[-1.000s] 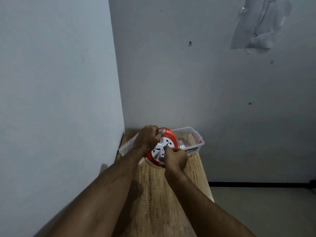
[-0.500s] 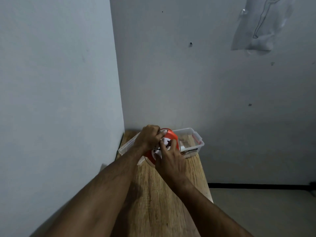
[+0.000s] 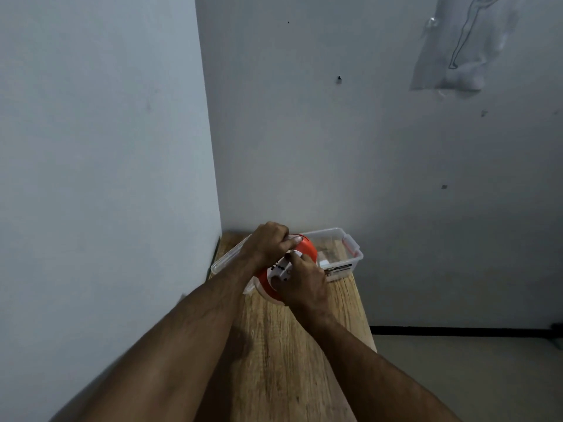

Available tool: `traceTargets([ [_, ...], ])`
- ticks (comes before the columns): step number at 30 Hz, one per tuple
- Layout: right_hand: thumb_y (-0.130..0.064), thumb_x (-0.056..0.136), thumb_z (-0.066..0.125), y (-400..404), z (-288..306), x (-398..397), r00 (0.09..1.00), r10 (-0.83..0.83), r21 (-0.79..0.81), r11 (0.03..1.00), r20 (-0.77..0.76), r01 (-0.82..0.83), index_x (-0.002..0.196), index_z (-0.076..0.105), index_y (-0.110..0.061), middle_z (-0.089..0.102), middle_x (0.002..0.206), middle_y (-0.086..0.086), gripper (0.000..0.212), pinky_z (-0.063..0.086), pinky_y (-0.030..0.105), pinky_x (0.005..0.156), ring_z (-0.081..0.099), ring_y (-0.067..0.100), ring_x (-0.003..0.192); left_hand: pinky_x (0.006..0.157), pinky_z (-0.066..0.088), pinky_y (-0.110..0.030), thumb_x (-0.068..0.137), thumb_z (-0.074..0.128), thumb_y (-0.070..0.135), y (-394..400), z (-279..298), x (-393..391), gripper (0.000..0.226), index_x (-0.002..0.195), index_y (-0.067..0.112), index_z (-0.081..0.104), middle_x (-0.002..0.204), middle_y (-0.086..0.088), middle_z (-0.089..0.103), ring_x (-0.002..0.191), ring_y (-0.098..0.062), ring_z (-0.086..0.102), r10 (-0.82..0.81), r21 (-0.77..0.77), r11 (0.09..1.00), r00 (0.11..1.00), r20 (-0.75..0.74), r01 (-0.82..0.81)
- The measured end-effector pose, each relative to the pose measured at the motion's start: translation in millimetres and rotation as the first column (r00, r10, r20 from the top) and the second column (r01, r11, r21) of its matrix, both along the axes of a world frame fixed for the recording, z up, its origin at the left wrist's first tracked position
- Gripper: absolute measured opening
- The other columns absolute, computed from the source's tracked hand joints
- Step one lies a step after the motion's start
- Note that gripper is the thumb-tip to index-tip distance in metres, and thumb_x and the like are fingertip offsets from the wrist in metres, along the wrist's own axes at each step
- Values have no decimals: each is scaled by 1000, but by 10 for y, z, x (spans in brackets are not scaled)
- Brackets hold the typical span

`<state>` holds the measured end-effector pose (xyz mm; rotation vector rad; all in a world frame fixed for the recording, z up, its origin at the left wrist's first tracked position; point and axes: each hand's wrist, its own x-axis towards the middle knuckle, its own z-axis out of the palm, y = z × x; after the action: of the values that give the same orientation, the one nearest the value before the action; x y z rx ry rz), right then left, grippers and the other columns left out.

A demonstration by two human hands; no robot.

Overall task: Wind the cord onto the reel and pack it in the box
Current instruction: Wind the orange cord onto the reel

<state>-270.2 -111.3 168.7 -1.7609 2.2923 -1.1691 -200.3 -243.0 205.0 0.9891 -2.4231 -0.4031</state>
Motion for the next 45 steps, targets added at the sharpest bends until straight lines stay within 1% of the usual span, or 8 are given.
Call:
traceTargets([
  [7, -33, 73, 90, -76, 31, 150, 804, -221, -53, 953, 552, 298, 97, 55, -28, 63, 94, -11, 42, 47, 13, 68, 65, 9, 87, 57, 31, -27, 95, 55, 48, 42, 26, -18, 44, 69, 13, 57, 67, -1, 55, 61, -16, 51, 25, -33, 999, 1000, -16, -25],
  [13, -33, 76, 88, -199, -52, 221, 306, -344, 188, 877, 888, 442, 119, 60, -20, 67, 123, 6, 53, 59, 51, 92, 65, 32, 113, 57, 39, -27, 95, 56, 49, 99, 22, -63, 47, 77, 7, 64, 77, -9, 66, 66, -19, 57, 23, -55, 998, 999, 26, -21],
  [20, -27, 69, 93, -216, 61, 176, -74, -245, 253, 879, 967, 403, 116, 59, -15, 65, 122, 13, 59, 55, 56, 98, 63, 37, 117, 56, 35, -25, 95, 57, 47, 123, 3, -54, 44, 80, 6, 66, 80, -8, 67, 68, -19, 57, 38, -61, 997, 999, 10, -38],
  [23, -28, 73, 91, -217, 90, 137, 85, -281, 235, 906, 956, 352, 125, 59, -10, 67, 120, 12, 63, 57, 53, 95, 66, 35, 112, 53, 31, -22, 96, 56, 45, 93, -9, -23, 44, 81, 5, 68, 78, -7, 66, 65, -16, 55, 65, -46, 997, 997, -28, -66],
  [25, -33, 81, 85, -161, 57, 101, 455, -325, 170, 922, 829, 349, 121, 63, -11, 71, 116, 10, 50, 62, 44, 84, 71, 27, 101, 51, 28, -22, 97, 55, 43, 54, -30, 11, 42, 75, 9, 64, 72, -3, 61, 60, -13, 51, 100, -12, 995, 993, -62, -101],
  [29, -38, 91, 73, 61, -39, -47, 965, -256, -162, 952, 52, 261, 124, 60, -16, 72, 109, 4, 42, 53, 19, 68, 70, 14, 86, 60, 34, -25, 97, 55, 44, -50, -33, 59, 43, 67, 15, 57, 65, -2, 59, 57, -12, 50, 106, 43, 994, 989, -108, -102],
  [33, -38, 88, 74, 37, -186, -100, 913, -20, -20, 1000, -408, 13, 148, 43, -17, 60, 128, 14, 70, 61, 31, 67, 69, 23, 91, 56, 32, -25, 96, 54, 47, -78, -8, 7, 44, 66, 15, 58, 62, 3, 54, 56, -8, 49, 68, 38, 997, 994, -85, -65],
  [45, -42, 80, 84, -71, -92, -274, 930, 97, 47, 995, -353, -86, 141, 53, -22, 54, 133, 8, 71, 62, 36, 84, 69, 25, 103, 55, 32, -23, 97, 52, 47, 19, -14, -30, 41, 71, 16, 58, 68, 1, 57, 59, -8, 51, 27, -6, 1000, 999, -47, -28],
])
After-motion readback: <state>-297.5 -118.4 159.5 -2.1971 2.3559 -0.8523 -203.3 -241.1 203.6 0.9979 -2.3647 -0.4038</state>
